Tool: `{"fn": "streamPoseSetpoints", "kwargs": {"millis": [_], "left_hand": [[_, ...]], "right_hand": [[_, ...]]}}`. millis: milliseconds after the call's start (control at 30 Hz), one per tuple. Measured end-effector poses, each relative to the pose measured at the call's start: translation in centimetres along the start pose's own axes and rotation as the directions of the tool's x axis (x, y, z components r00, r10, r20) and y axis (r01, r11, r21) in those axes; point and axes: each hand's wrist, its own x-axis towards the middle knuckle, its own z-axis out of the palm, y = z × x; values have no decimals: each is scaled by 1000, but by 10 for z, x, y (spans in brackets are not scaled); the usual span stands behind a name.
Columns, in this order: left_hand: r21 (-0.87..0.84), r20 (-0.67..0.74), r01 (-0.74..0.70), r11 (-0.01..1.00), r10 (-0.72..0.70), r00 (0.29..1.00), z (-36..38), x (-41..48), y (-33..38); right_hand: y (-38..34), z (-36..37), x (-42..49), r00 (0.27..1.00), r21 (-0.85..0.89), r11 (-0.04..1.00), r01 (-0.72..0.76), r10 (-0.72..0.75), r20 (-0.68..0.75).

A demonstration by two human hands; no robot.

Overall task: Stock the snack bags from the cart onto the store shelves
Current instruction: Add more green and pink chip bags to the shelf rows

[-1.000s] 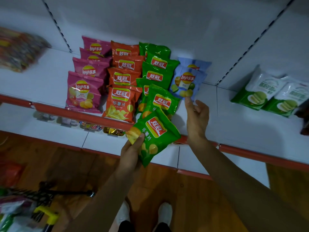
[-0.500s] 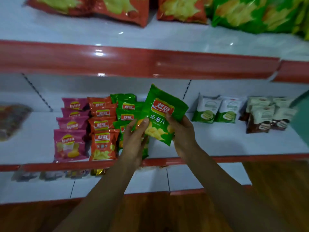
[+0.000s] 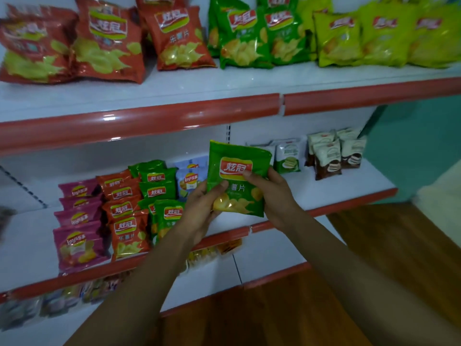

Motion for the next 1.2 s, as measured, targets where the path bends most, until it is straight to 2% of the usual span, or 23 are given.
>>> {"fn": "streamPoseSetpoints", "kwargs": {"millis": [233,567,700,900,1200], "left_hand": [[22,44,-40,999,39,998,76,-22,-4],[75,28,-220,973,218,975,194,-58,-3],[121,-38,-315,941,322,946,212,-64,26],[304,-90,-432,849,477,874,231,-64,77],[471,-105,-425,773,527,843,232,7,147]], "right_hand": [[-43,-54,-37,1000,-26,1000,8,-8,-1],[-131,-132,-69,994,-93,992,85,-78,82],[-165,-130,-68,983,-84,986,141,-129,133],[-211,-110,-46,958,-77,974,215,-195,212],[-255,-77,45,925,-187,913,363,-329,188]]}}
